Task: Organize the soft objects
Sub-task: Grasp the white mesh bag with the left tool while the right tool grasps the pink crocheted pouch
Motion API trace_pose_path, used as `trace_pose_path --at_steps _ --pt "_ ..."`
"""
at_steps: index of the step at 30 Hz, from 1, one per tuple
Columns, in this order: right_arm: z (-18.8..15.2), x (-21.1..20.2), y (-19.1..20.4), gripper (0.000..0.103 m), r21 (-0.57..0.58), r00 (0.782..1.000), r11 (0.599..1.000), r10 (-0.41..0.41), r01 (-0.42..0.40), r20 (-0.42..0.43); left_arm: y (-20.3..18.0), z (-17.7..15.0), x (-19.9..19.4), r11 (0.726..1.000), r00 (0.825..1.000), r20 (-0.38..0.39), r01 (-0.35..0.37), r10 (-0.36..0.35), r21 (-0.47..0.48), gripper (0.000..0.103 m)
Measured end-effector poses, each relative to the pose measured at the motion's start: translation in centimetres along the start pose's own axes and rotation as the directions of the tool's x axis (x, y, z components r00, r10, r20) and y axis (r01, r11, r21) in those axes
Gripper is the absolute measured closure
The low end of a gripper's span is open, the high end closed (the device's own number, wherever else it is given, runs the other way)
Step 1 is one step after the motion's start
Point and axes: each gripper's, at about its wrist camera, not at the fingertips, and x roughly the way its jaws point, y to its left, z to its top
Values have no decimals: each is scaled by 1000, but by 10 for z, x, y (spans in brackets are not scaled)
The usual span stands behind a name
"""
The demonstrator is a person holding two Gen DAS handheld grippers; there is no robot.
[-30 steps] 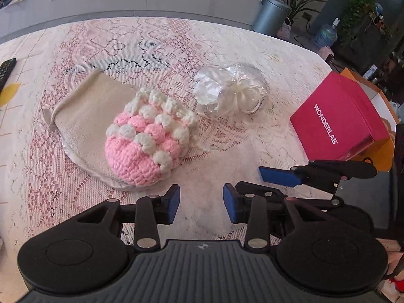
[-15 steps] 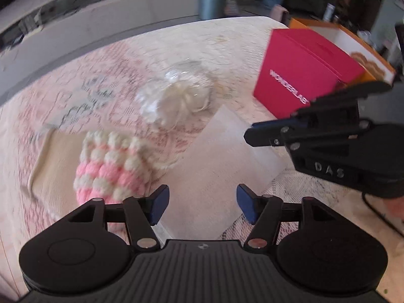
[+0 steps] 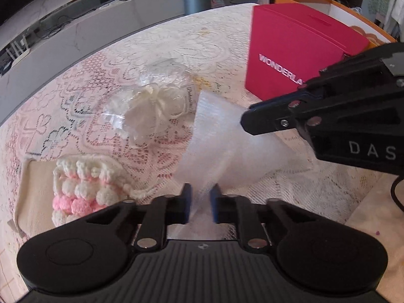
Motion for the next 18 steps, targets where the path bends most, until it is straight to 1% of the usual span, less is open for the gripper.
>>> trace_pose_path --at_steps 2,5,7,9,10,11,12,15,18 --pt "0 1 0 103 -1 1000 1000 6 -6 1 3 -1 -6 999 1000 18 -10 11 -44 102" --pt "1 0 -1 103 -3 1000 1000 3 -3 9 11 -3 -20 990 999 45 1 6 -138 103" --pt "2 -1 -1 103 -2 1000 1000 3 -3 8 18 -6 -32 977 998 67 13 1 -213 103" --pt "3 -1 -1 101 8 1000 1000 21 -21 3 25 -9 -46 960 996 87 26 -1 -280 103" --pt "3 -2 0 98 8 1000 1000 28 -28 2 28 -12 -55 950 995 96 27 3 -312 103" --pt "3 -2 2 95 0 999 999 32 -32 3 30 -14 -62 938 994 106 26 12 -345 103" --pt "3 -2 5 95 -12 999 999 35 -35 6 34 -17 -69 927 993 114 21 24 -375 103" --pt "3 -1 16 95 -43 998 997 59 -59 3 47 -28 -88 885 990 104 -39 99 -464 103" --pt "6 4 32 94 -80 996 993 90 -90 -2 71 -42 -100 811 980 104 -81 171 -579 103"
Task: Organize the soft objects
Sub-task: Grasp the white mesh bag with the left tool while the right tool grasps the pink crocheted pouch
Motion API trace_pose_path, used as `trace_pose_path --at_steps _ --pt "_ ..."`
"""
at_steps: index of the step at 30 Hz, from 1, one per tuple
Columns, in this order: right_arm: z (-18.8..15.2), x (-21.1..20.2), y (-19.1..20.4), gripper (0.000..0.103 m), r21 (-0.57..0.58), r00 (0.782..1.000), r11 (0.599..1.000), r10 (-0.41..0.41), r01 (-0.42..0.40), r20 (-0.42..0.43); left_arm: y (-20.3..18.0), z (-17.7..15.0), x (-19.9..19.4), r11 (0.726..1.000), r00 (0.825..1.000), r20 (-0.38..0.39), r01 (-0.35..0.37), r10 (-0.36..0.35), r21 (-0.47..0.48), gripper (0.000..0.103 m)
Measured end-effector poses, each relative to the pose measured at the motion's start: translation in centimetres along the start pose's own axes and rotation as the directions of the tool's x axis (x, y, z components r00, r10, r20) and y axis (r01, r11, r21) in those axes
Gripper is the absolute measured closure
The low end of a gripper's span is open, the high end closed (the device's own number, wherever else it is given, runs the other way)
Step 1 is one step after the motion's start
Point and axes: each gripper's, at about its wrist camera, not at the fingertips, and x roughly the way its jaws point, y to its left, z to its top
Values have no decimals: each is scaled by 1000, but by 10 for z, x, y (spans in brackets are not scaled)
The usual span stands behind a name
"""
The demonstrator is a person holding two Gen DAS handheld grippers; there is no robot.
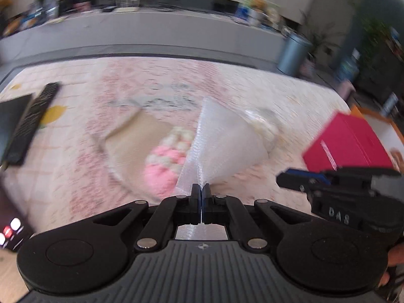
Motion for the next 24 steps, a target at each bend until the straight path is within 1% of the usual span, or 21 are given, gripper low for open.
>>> trace_pose_path --at_steps 1,2,3,4,5,6,8,9,10,11,13,16,17,20,21,22,24 --pt "2 4 6 92 -15 1000 1000 10 -10 -1 10 2 -3 999 1000 21 -20 21 -45 103" --pt "4 8 12 82 -29 1000 999 22 -22 -3 18 3 -6 996 998 36 -39 42 -84 103" --pt "6 12 18 74 -43 1000 999 31 -31 -3 27 5 -7 991 997 47 -56 63 -123 103" --pt "8 17 25 64 -60 999 997 39 -39 -2 33 5 -8 986 996 55 -68 77 -151 103" --pt "10 23 31 60 -81 999 996 46 -46 -1 39 5 -7 982 994 54 -79 90 -173 103" --pt "13 29 38 60 -104 999 993 48 -48 -3 45 6 -5 978 994 48 -91 102 -188 103" --pt "19 42 49 49 -138 999 989 42 -44 -12 51 7 -1 967 989 41 -129 141 -218 103" --pt "21 47 53 46 -143 999 989 46 -48 -13 54 7 2 963 987 38 -145 158 -227 103" --pt "23 52 57 42 -141 999 989 51 -52 -15 56 6 4 959 985 35 -155 168 -236 103" --pt "25 57 61 37 -136 998 989 58 -60 -20 57 4 6 958 986 28 -150 162 -245 103" --pt "25 65 68 37 -142 997 987 74 -77 -29 62 2 8 953 988 13 -142 151 -266 103" --pt "23 78 79 37 -183 998 981 55 -61 -36 67 -2 14 947 990 -10 -138 141 -288 103" --pt "23 83 80 35 -194 998 980 44 -51 -40 67 -2 15 948 990 -14 -136 138 -289 103" --pt "19 92 80 35 -195 998 980 38 -46 -44 67 -4 15 950 992 -19 -129 129 -285 103" --pt "19 93 81 37 -201 999 979 34 -42 -39 67 -4 16 950 992 -22 -127 126 -286 103" --pt "19 95 81 46 -204 999 978 32 -40 -41 67 -4 17 950 992 -25 -127 125 -285 103" --pt "19 98 81 57 -206 998 978 32 -43 -56 66 -3 17 952 992 -25 -128 126 -277 103"
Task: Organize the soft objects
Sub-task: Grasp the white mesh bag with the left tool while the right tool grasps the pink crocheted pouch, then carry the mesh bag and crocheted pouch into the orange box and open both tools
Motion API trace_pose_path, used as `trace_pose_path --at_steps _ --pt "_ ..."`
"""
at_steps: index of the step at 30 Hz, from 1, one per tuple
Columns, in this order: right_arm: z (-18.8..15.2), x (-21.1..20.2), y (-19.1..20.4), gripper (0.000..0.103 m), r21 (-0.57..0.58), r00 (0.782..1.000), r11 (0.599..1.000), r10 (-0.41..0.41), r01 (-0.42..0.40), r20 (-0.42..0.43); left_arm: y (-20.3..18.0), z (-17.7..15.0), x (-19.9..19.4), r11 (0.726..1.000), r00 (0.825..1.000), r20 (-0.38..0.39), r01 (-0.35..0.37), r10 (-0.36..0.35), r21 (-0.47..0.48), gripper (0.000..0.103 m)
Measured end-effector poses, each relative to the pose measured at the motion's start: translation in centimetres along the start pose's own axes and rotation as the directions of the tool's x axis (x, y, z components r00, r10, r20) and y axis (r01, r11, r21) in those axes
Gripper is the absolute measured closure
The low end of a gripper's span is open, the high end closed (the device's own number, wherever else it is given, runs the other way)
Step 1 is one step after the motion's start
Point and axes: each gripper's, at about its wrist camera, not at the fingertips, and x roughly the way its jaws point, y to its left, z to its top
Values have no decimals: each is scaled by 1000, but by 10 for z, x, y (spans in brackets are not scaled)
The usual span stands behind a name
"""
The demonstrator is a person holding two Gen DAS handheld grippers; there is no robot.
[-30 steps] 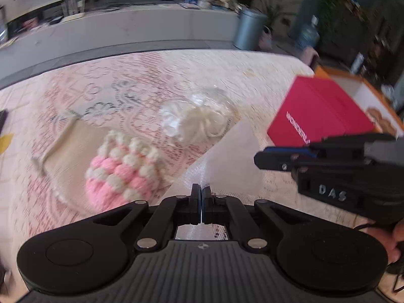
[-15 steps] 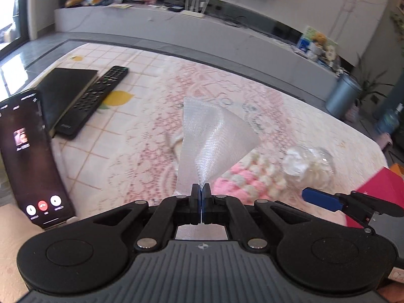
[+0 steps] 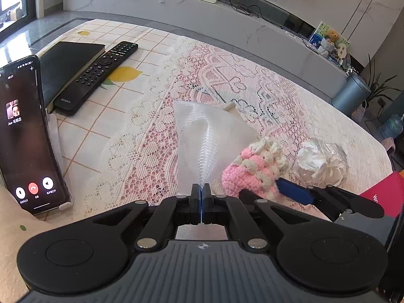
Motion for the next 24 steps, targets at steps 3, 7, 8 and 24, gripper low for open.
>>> trace_pose_path --at_steps 3,7,8,24 --pt "0 1 0 77 -7 1000 1000 -9 8 -6 -2 0 -1 1000 1000 4 -4 4 9 103" --pt "1 -7 -1 89 -7 1000 1000 -11 11 18 -2 1 -5 1000 1000 25 -4 3 11 103" --pt "2 -12 0 90 -15 999 1000 -16 16 33 -3 1 -8 1000 999 37 -2 1 15 103" --pt "-22 -176 -22 90 10 980 998 -57 56 190 -73 -16 -99 975 977 89 183 -194 127 103"
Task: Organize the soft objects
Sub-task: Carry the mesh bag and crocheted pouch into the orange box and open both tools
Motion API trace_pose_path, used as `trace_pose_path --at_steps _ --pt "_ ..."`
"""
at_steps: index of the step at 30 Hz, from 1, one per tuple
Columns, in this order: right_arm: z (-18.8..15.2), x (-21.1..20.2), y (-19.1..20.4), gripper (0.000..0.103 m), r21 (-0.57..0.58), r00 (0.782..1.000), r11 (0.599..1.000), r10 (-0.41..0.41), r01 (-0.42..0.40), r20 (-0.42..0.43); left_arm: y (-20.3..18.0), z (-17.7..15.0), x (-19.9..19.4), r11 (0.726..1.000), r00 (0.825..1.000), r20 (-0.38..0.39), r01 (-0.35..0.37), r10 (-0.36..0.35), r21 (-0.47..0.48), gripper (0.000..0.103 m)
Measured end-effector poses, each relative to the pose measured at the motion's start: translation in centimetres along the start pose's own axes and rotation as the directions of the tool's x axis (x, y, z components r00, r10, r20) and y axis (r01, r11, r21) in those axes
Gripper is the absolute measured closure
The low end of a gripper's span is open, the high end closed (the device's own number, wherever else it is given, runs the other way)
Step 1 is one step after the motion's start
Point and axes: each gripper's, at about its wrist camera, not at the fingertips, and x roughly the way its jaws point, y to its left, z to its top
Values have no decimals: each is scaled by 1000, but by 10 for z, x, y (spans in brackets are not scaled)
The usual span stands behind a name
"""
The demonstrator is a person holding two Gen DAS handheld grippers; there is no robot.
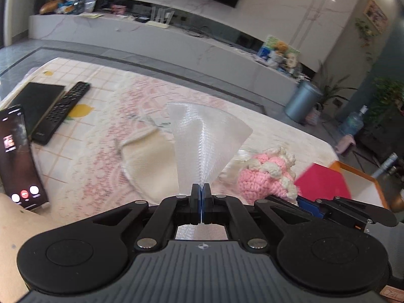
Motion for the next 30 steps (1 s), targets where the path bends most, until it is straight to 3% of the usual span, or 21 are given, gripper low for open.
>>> trace_pose_path --at_steps 7,12,16,20,26,30 --pt "-22 -84 -59 90 63 992 991 -117 114 39 -87 -9 -12 977 985 -35 171 -168 128 103" --pt "-38 -136 -116 90 97 977 974 -209 205 32 -158 -7 2 924 947 -104 319 -303 209 103" --pt "-47 -164 -164 90 119 958 952 -286 283 13 -216 -5 32 878 915 -180 399 -361 264 103" --pt "-54 -175 -216 90 125 931 923 -365 364 -21 -266 -4 76 842 895 -260 434 -362 321 103" --pt "-63 -153 -297 89 195 911 890 -394 412 -124 -326 -9 146 774 881 -363 451 -304 445 103" --pt "-68 -125 -342 89 235 901 874 -384 425 -203 -354 -8 195 763 875 -404 447 -266 467 103"
